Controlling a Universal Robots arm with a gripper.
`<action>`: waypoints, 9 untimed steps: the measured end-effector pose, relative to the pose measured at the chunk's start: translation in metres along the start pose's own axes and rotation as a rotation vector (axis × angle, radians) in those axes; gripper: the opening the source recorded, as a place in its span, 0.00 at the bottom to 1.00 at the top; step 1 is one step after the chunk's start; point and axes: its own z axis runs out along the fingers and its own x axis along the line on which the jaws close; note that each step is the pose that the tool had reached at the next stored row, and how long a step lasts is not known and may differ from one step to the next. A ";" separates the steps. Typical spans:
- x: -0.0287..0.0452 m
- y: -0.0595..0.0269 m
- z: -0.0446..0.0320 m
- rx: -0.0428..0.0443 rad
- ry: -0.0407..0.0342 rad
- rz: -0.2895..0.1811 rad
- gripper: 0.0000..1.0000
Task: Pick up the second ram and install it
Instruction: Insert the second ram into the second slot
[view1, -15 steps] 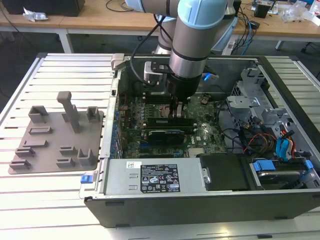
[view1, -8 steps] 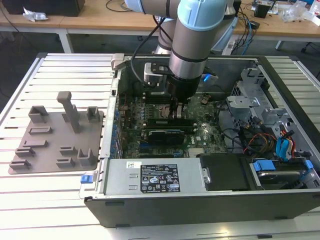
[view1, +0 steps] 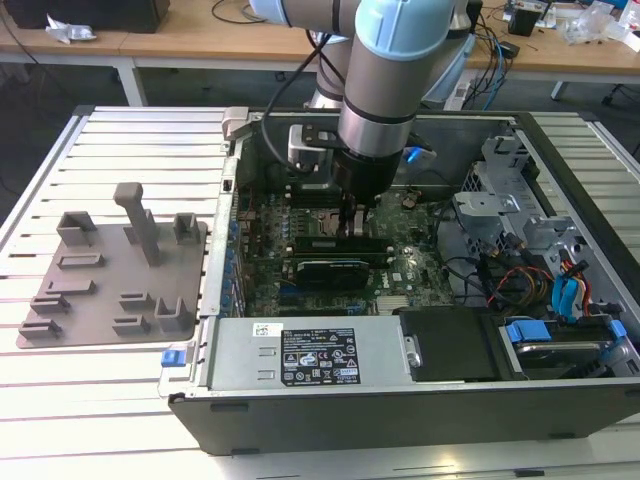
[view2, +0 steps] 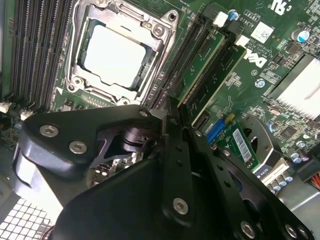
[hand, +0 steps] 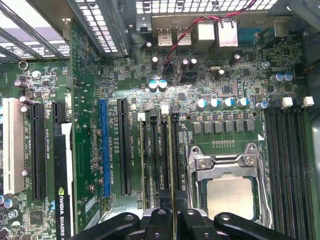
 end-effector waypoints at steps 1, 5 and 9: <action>0.0000 0.0001 -0.0012 0.0000 0.0001 -0.001 0.13; 0.0001 0.0000 -0.0009 -0.0004 0.0008 -0.010 0.13; 0.0002 -0.0004 0.0002 -0.0003 0.0009 -0.011 0.13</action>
